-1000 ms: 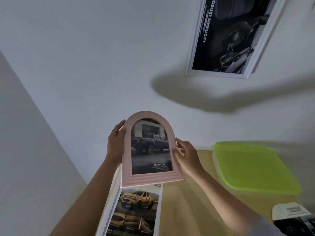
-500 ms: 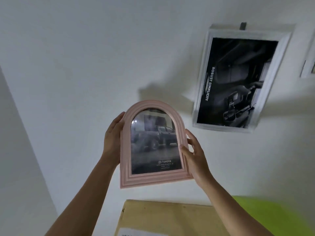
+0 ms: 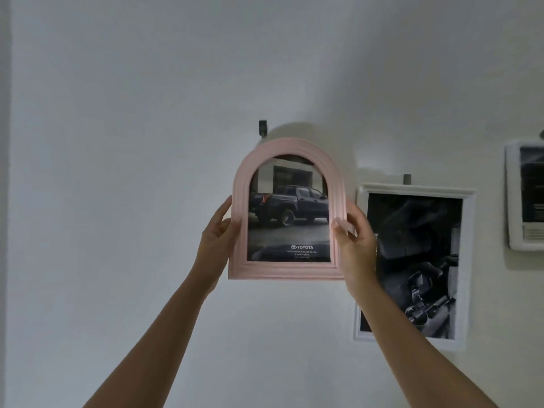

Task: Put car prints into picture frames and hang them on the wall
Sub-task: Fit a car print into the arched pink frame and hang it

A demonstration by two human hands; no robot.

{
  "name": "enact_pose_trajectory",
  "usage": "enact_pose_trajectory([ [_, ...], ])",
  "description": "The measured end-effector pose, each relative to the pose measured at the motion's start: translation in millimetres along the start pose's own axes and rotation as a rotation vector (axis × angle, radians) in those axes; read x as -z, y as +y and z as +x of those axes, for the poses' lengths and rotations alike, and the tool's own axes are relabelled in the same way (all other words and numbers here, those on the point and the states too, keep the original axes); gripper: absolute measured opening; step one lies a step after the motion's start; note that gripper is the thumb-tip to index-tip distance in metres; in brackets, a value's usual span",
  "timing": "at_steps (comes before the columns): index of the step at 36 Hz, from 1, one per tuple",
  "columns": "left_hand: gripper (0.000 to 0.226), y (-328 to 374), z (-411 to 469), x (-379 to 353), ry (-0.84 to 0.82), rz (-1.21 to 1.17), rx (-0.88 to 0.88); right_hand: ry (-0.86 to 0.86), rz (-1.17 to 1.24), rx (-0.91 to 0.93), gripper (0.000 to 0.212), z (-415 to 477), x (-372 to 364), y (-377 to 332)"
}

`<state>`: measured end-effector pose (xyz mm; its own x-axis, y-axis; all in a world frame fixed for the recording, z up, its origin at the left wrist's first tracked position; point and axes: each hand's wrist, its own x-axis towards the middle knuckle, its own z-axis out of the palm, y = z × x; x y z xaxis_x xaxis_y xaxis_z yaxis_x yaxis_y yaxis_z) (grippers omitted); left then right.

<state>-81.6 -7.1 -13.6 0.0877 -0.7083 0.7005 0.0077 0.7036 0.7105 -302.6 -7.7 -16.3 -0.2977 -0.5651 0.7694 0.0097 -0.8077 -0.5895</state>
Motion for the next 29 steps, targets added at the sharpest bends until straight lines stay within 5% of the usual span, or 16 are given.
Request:
enact_pose_trajectory([
  [18,0.045,-6,49,33,0.18,0.137,-0.117,-0.045,0.001,0.036,0.049,33,-60,5],
  [29,0.048,-16,42,38,0.139,0.182,-0.062,-0.037,0.004,0.028,0.049,23,-54,19],
])
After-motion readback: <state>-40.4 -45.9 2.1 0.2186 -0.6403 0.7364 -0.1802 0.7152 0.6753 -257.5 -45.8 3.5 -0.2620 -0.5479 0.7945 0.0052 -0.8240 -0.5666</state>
